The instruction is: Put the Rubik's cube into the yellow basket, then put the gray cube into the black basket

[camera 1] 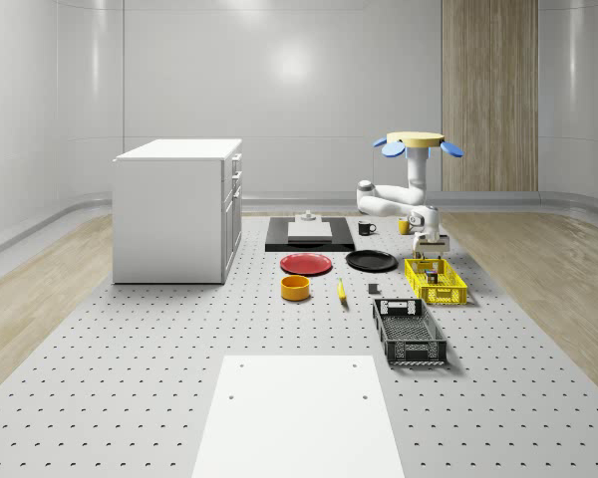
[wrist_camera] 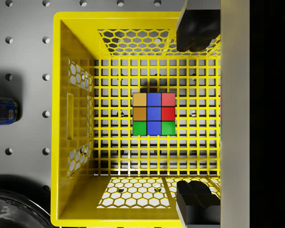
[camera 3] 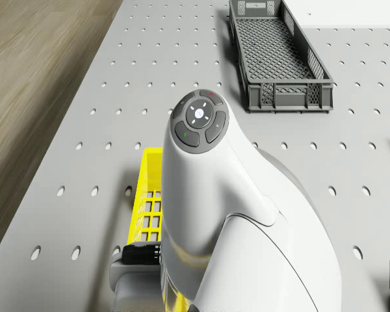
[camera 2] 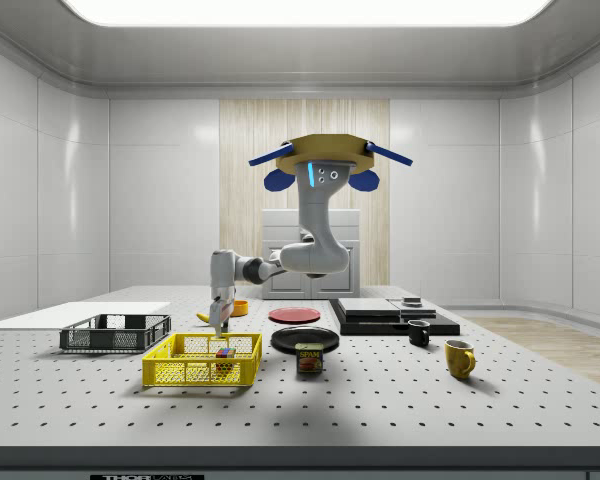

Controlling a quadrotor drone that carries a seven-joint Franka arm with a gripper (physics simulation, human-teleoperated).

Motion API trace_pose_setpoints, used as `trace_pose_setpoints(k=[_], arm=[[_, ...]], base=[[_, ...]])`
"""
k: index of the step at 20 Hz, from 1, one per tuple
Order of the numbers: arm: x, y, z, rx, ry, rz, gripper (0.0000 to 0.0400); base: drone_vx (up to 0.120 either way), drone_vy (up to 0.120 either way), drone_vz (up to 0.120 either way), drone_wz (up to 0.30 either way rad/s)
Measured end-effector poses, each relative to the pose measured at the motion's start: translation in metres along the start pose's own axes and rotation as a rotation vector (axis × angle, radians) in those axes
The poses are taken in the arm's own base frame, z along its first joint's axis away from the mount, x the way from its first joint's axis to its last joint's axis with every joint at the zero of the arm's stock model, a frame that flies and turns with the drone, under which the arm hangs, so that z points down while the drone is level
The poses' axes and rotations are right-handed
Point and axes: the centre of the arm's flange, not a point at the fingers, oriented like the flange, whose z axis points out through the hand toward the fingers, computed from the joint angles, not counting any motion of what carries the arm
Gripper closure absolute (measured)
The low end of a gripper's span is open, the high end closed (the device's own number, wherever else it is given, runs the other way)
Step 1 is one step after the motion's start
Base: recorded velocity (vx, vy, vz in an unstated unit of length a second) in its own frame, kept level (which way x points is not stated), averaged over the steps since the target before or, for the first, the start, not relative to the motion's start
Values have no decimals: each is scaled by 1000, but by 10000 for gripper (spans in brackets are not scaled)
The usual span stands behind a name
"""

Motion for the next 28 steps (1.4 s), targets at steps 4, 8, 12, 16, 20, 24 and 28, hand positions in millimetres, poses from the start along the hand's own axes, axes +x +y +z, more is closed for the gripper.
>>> trace_pose_setpoints(k=[4,8,12,16,20,24,28], arm=[[0,0,-1,0,0,0,0],[0,0,-2,0,0,0,0],[0,0,-2,0,0,0,0],[0,0,-2,0,0,0,0],[0,0,-2,0,0,0,0],[0,0,-2,0,0,0,0],[0,0,-2,0,0,0,0]], base=[[30,-90,0,0],[0,-120,0,0],[0,-120,0,0],[0,-120,0,0],[0,-120,0,0],[0,-120,0,0],[70,-120,0,0]])
